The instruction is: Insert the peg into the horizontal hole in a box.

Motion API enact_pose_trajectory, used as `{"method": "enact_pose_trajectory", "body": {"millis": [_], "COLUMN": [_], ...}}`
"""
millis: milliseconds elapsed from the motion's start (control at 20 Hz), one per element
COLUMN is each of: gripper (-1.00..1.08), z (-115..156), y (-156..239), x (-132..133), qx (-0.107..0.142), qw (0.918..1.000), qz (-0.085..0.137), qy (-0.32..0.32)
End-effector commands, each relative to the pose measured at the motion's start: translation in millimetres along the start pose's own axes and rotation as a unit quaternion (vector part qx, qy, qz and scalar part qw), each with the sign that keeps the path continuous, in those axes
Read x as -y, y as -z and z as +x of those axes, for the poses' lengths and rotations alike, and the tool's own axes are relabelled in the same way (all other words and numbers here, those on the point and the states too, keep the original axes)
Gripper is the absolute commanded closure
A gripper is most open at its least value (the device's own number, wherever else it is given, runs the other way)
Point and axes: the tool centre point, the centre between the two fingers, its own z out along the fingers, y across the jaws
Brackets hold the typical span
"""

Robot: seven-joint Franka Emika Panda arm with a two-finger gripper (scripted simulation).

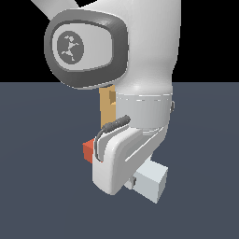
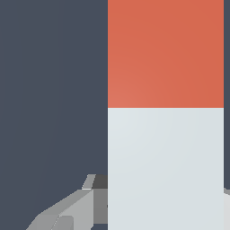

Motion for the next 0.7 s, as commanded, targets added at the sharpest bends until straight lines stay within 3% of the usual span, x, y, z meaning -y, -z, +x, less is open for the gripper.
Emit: {"method": "enact_pose_trajectory", "body": {"millis": [0,650], "gripper": [1.08,1.08], "z": [0.3,18.2], "y": [0.2,15.7], "x": [0.1,8.0], "qx": [0.000,0.000], "qw": [1.0000,0.9966], "qz": [0.000,0.000], "qy": [-0.001,-0.083]}}
